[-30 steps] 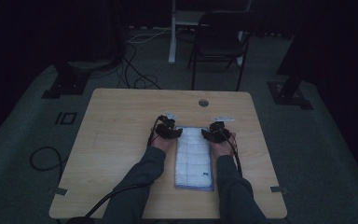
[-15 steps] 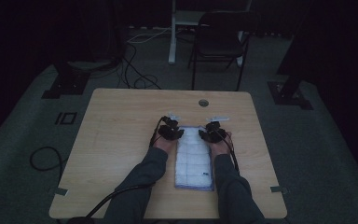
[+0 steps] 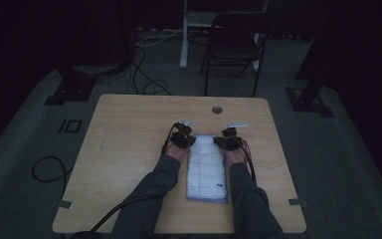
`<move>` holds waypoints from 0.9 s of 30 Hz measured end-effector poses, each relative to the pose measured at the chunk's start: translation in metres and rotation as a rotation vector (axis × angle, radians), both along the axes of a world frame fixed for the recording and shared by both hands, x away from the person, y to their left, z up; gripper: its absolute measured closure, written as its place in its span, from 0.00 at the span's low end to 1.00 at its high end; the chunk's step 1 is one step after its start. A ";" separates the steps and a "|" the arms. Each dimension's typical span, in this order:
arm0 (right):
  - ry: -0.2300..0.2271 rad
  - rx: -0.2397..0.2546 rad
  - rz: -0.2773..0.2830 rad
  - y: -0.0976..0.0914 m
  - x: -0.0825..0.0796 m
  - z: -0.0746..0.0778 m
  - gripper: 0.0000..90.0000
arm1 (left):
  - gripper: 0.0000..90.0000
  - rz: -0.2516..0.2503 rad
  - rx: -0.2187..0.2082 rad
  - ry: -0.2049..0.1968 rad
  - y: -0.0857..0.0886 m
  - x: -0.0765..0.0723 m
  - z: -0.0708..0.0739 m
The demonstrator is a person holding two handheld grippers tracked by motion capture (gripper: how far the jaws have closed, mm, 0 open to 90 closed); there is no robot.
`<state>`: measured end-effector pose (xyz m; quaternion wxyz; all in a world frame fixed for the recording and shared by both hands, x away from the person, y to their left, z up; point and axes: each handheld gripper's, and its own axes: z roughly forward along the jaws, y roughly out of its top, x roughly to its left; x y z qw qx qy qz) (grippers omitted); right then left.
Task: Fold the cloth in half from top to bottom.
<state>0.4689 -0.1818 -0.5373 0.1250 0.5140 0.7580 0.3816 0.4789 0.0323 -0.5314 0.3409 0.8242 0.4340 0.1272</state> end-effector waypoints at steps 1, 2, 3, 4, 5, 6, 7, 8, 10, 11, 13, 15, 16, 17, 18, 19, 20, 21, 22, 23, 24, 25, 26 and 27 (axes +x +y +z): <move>-0.001 0.001 0.001 0.000 0.000 0.001 0.94 | 0.95 0.000 0.000 0.000 0.000 0.000 0.000; -0.001 0.001 0.001 0.000 0.000 0.001 0.94 | 0.95 0.002 0.001 -0.007 0.000 0.000 0.001; -0.007 0.004 0.003 0.000 0.000 0.002 0.94 | 0.95 0.001 0.003 -0.012 0.000 0.000 0.002; -0.016 0.006 0.008 0.000 -0.001 0.005 0.94 | 0.95 0.000 0.001 -0.017 0.001 -0.001 0.003; -0.016 0.006 0.008 0.000 -0.001 0.005 0.94 | 0.95 0.000 -0.002 -0.019 0.001 -0.001 0.004; -0.026 0.007 0.010 0.000 -0.001 0.008 0.94 | 0.95 0.000 -0.005 -0.024 0.001 0.000 0.005; -0.026 0.007 0.010 0.000 -0.001 0.008 0.94 | 0.95 0.001 -0.006 -0.028 0.001 0.000 0.007; -0.035 0.008 0.013 0.000 -0.001 0.010 0.94 | 0.95 0.002 -0.013 -0.038 0.002 0.000 0.010; -0.046 0.011 0.018 -0.001 -0.001 0.013 0.94 | 0.95 0.003 -0.021 -0.045 0.003 0.000 0.013; -0.046 0.011 0.018 -0.001 -0.001 0.013 0.94 | 0.95 0.003 -0.021 -0.045 0.003 0.000 0.013; -0.052 0.021 0.024 -0.002 -0.001 0.015 0.94 | 0.95 -0.003 -0.024 -0.057 0.003 0.000 0.017; -0.051 0.033 0.028 -0.004 -0.001 0.016 0.94 | 0.95 -0.009 -0.029 -0.071 0.003 0.000 0.022; -0.054 0.033 0.029 -0.005 -0.001 0.018 0.94 | 0.95 -0.011 -0.030 -0.079 0.003 -0.001 0.024; -0.058 0.032 0.031 -0.005 -0.001 0.020 0.94 | 0.95 -0.011 -0.035 -0.085 0.003 -0.001 0.026; -0.064 0.032 0.032 -0.006 -0.001 0.021 0.94 | 0.95 -0.012 -0.037 -0.090 0.003 -0.001 0.028; -0.066 0.033 0.032 -0.006 -0.001 0.023 0.94 | 0.95 -0.015 -0.040 -0.097 0.003 -0.001 0.030; -0.070 0.033 0.033 -0.006 -0.001 0.025 0.94 | 0.95 -0.017 -0.042 -0.102 0.003 -0.001 0.032; -0.075 0.031 0.035 -0.007 -0.001 0.026 0.94 | 0.95 -0.020 -0.044 -0.107 0.003 -0.002 0.033; -0.077 0.034 0.035 -0.007 -0.002 0.028 0.94 | 0.95 -0.024 -0.042 -0.113 0.003 -0.002 0.035; -0.084 0.032 0.037 -0.007 -0.002 0.029 0.94 | 0.95 -0.025 -0.043 -0.118 0.003 -0.002 0.037; -0.089 0.031 0.041 -0.007 -0.002 0.030 0.94 | 0.95 -0.028 -0.045 -0.121 0.003 -0.002 0.038; -0.093 0.032 0.041 -0.007 -0.003 0.031 0.94 | 0.95 -0.029 -0.046 -0.125 0.003 -0.002 0.040; -0.096 0.033 0.043 -0.007 -0.003 0.033 0.94 | 0.95 -0.029 -0.052 -0.129 0.004 -0.003 0.041; -0.099 0.033 0.045 -0.007 -0.004 0.033 0.94 | 0.95 -0.031 -0.055 -0.133 0.004 -0.004 0.042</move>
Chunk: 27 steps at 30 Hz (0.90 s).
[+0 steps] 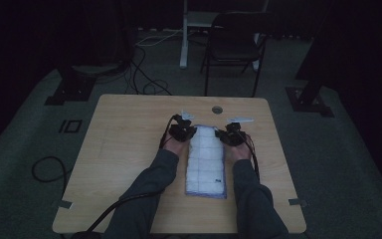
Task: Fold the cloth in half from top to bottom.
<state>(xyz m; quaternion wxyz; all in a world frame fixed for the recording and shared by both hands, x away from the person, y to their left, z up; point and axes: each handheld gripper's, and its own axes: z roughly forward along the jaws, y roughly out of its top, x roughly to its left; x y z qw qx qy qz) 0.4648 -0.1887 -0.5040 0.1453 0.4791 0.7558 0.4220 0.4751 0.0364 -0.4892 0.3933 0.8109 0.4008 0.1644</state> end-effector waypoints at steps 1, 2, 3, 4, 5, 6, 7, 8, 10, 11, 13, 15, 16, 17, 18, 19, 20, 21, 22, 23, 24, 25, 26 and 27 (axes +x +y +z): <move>-0.004 0.001 0.002 0.000 -0.001 0.000 0.94 | 0.95 -0.003 0.000 -0.002 0.001 -0.001 0.001; -0.009 0.006 0.004 0.001 -0.003 0.001 0.94 | 0.95 -0.004 -0.004 -0.006 0.001 -0.003 0.001; -0.014 0.013 0.005 0.001 -0.005 0.001 0.94 | 0.95 -0.005 -0.013 -0.010 0.002 -0.005 0.001; -0.018 0.020 0.007 0.001 -0.007 0.001 0.94 | 0.95 -0.005 -0.017 -0.011 0.003 -0.007 0.002; -0.022 0.029 0.008 0.000 -0.009 0.000 0.94 | 0.95 -0.005 -0.026 -0.015 0.003 -0.009 0.002; -0.025 0.035 0.008 0.000 -0.012 0.000 0.94 | 0.95 -0.007 -0.031 -0.019 0.004 -0.011 0.002; -0.031 0.039 0.010 -0.001 -0.014 0.001 0.94 | 0.95 -0.010 -0.034 -0.023 0.005 -0.012 0.003; -0.036 0.044 0.011 -0.001 -0.016 0.002 0.94 | 0.95 -0.013 -0.041 -0.028 0.005 -0.015 0.004; -0.045 0.047 0.013 -0.003 -0.020 0.004 0.94 | 0.95 -0.023 -0.048 -0.041 0.005 -0.019 0.007; -0.050 0.047 0.015 -0.003 -0.021 0.005 0.94 | 0.95 -0.028 -0.051 -0.047 0.006 -0.021 0.009; -0.060 0.047 0.019 -0.004 -0.025 0.008 0.94 | 0.95 -0.041 -0.054 -0.057 0.006 -0.024 0.012; -0.068 0.048 0.023 -0.005 -0.028 0.011 0.94 | 0.95 -0.050 -0.054 -0.067 0.008 -0.028 0.015; -0.074 0.049 0.026 -0.005 -0.031 0.012 0.94 | 0.95 -0.054 -0.056 -0.070 0.009 -0.030 0.017; -0.076 0.048 0.029 -0.005 -0.033 0.013 0.94 | 0.95 -0.058 -0.063 -0.073 0.010 -0.032 0.018; -0.082 0.046 0.032 -0.005 -0.035 0.014 0.94 | 0.95 -0.062 -0.067 -0.077 0.011 -0.035 0.019; -0.086 0.049 0.034 -0.005 -0.037 0.015 0.94 | 0.95 -0.067 -0.071 -0.080 0.012 -0.037 0.019; -0.088 0.050 0.037 -0.006 -0.039 0.015 0.94 | 0.94 -0.071 -0.075 -0.083 0.013 -0.040 0.020; -0.090 0.049 0.038 -0.006 -0.041 0.016 0.94 | 0.94 -0.076 -0.075 -0.085 0.013 -0.042 0.021; -0.093 0.051 0.040 -0.005 -0.043 0.017 0.94 | 0.94 -0.079 -0.081 -0.089 0.014 -0.044 0.021; -0.094 0.051 0.042 -0.005 -0.044 0.017 0.94 | 0.94 -0.084 -0.083 -0.090 0.016 -0.046 0.022; -0.096 0.052 0.043 -0.005 -0.046 0.018 0.94 | 0.94 -0.085 -0.091 -0.091 0.017 -0.048 0.022; -0.100 0.051 0.048 -0.005 -0.048 0.018 0.94 | 0.94 -0.087 -0.093 -0.092 0.018 -0.050 0.022; -0.101 0.053 0.049 -0.005 -0.049 0.018 0.94 | 0.94 -0.088 -0.096 -0.092 0.019 -0.051 0.022; -0.104 0.053 0.052 -0.005 -0.051 0.018 0.94 | 0.94 -0.089 -0.100 -0.094 0.019 -0.053 0.021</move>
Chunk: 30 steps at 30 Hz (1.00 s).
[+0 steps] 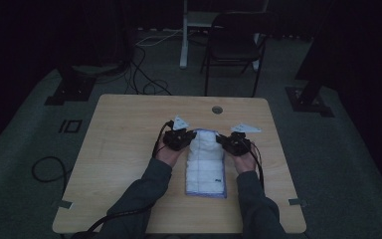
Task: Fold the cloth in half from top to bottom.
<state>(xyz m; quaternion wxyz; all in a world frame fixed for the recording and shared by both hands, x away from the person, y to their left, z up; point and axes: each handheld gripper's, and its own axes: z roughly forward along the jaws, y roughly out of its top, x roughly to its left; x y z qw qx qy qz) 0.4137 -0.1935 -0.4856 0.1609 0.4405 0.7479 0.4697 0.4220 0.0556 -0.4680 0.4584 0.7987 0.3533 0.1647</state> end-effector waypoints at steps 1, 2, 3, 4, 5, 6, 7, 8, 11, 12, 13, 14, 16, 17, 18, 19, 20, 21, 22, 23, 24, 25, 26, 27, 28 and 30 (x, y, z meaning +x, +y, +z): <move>-0.003 0.002 0.003 0.000 -0.002 0.000 0.94 | 0.94 -0.002 0.001 -0.002 0.001 -0.002 0.000; -0.005 0.005 0.005 0.000 -0.003 0.000 0.94 | 0.94 -0.003 -0.003 -0.002 0.002 -0.003 0.000; -0.005 0.005 0.005 0.000 -0.003 0.000 0.94 | 0.94 -0.003 -0.003 -0.002 0.002 -0.003 0.000; -0.005 0.009 0.006 0.000 -0.004 0.000 0.93 | 0.94 -0.007 -0.004 -0.004 0.003 -0.005 0.000; -0.008 0.014 0.009 0.000 -0.007 0.000 0.93 | 0.94 -0.009 -0.003 -0.006 0.004 -0.007 0.000; -0.010 0.014 0.010 0.001 -0.008 0.001 0.93 | 0.94 -0.010 -0.004 -0.006 0.004 -0.008 0.001; -0.011 0.016 0.010 0.001 -0.009 0.001 0.93 | 0.94 -0.012 -0.006 -0.006 0.005 -0.009 0.001; -0.014 0.019 0.012 0.001 -0.010 0.001 0.93 | 0.94 -0.015 -0.005 -0.009 0.005 -0.011 0.001; -0.018 0.021 0.014 0.000 -0.014 0.002 0.93 | 0.94 -0.021 -0.008 -0.014 0.006 -0.015 0.002; -0.022 0.024 0.016 0.000 -0.015 0.002 0.93 | 0.94 -0.024 -0.009 -0.014 0.007 -0.016 0.002; -0.022 0.024 0.016 0.000 -0.017 0.003 0.93 | 0.94 -0.025 -0.014 -0.016 0.007 -0.018 0.003; -0.024 0.026 0.017 0.000 -0.018 0.003 0.93 | 0.94 -0.028 -0.013 -0.016 0.008 -0.020 0.003; -0.027 0.029 0.020 0.000 -0.021 0.002 0.93 | 0.94 -0.035 -0.015 -0.019 0.008 -0.023 0.003; -0.026 0.032 0.021 -0.001 -0.023 0.002 0.93 | 0.94 -0.036 -0.018 -0.021 0.008 -0.024 0.003; -0.025 0.032 0.022 -0.001 -0.024 0.001 0.93 | 0.94 -0.039 -0.019 -0.022 0.008 -0.025 0.003; -0.025 0.033 0.023 -0.001 -0.026 0.001 0.93 | 0.94 -0.042 -0.017 -0.023 0.009 -0.027 0.003; -0.022 0.036 0.023 -0.001 -0.027 0.000 0.93 | 0.94 -0.045 -0.019 -0.022 0.009 -0.028 0.002; -0.022 0.036 0.023 -0.001 -0.027 0.000 0.93 | 0.94 -0.045 -0.019 -0.022 0.009 -0.028 0.002; -0.023 0.036 0.025 -0.001 -0.029 0.000 0.93 | 0.94 -0.050 -0.021 -0.022 0.009 -0.031 0.002; -0.028 0.037 0.026 -0.002 -0.033 -0.001 0.93 | 0.94 -0.052 -0.021 -0.024 0.010 -0.033 0.002; -0.028 0.039 0.026 -0.002 -0.035 -0.001 0.93 | 0.94 -0.054 -0.023 -0.026 0.010 -0.034 0.002; -0.032 0.039 0.027 -0.002 -0.037 -0.002 0.93 | 0.94 -0.057 -0.024 -0.028 0.010 -0.036 0.002; -0.033 0.041 0.027 -0.002 -0.039 -0.002 0.93 | 0.94 -0.059 -0.023 -0.028 0.010 -0.038 0.002; -0.033 0.041 0.027 -0.002 -0.039 -0.002 0.93 | 0.94 -0.059 -0.023 -0.028 0.010 -0.038 0.002; -0.034 0.042 0.028 -0.002 -0.040 -0.002 0.93 | 0.94 -0.062 -0.024 -0.033 0.010 -0.042 0.002; -0.038 0.047 0.026 -0.003 -0.045 -0.004 0.93 | 0.94 -0.066 -0.025 -0.034 0.010 -0.044 0.001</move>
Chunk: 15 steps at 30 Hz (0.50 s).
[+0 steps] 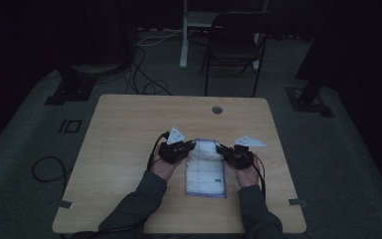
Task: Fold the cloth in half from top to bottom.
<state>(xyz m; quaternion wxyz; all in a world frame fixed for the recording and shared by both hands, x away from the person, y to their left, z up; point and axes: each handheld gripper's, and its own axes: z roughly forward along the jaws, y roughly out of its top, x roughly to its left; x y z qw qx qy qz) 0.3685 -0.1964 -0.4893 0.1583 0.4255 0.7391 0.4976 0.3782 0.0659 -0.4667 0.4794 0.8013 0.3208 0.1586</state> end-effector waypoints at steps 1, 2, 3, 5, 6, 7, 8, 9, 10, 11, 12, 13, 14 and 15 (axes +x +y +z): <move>-0.001 0.002 0.000 0.000 -0.001 0.000 0.93 | 0.94 0.001 -0.006 0.002 0.000 -0.002 0.000; 0.000 0.005 -0.001 0.000 -0.003 -0.001 0.93 | 0.94 -0.002 -0.005 0.003 0.000 -0.003 -0.001; -0.002 0.006 0.000 0.000 -0.004 -0.002 0.93 | 0.94 -0.004 -0.005 0.001 0.000 -0.004 -0.001; 0.002 0.010 0.000 -0.001 -0.007 -0.003 0.92 | 0.94 -0.007 -0.002 0.000 0.001 -0.007 -0.003; 0.004 0.014 0.000 -0.001 -0.009 -0.004 0.92 | 0.94 -0.011 0.001 0.002 0.001 -0.008 -0.004; 0.003 0.015 0.002 -0.002 -0.010 -0.006 0.92 | 0.94 -0.013 -0.003 0.004 0.001 -0.010 -0.005; 0.004 0.015 0.003 -0.002 -0.012 -0.007 0.92 | 0.94 -0.015 -0.002 0.005 0.002 -0.012 -0.006; 0.007 0.016 0.004 -0.001 -0.014 -0.008 0.92 | 0.94 -0.018 0.000 0.004 0.002 -0.014 -0.007; 0.007 0.013 0.007 -0.001 -0.016 -0.009 0.92 | 0.94 -0.019 0.000 0.005 0.003 -0.016 -0.008; 0.008 0.013 0.008 -0.001 -0.017 -0.010 0.92 | 0.94 -0.021 0.003 0.004 0.003 -0.018 -0.009; 0.009 0.013 0.010 0.000 -0.019 -0.011 0.92 | 0.94 -0.023 0.001 0.007 0.004 -0.019 -0.009; 0.009 0.011 0.012 0.000 -0.020 -0.012 0.92 | 0.94 -0.026 0.000 0.009 0.004 -0.020 -0.010; 0.008 0.009 0.012 0.000 -0.021 -0.013 0.92 | 0.94 -0.026 0.003 0.008 0.004 -0.022 -0.011; 0.009 0.010 0.013 0.000 -0.022 -0.014 0.92 | 0.94 -0.030 0.005 0.007 0.004 -0.023 -0.011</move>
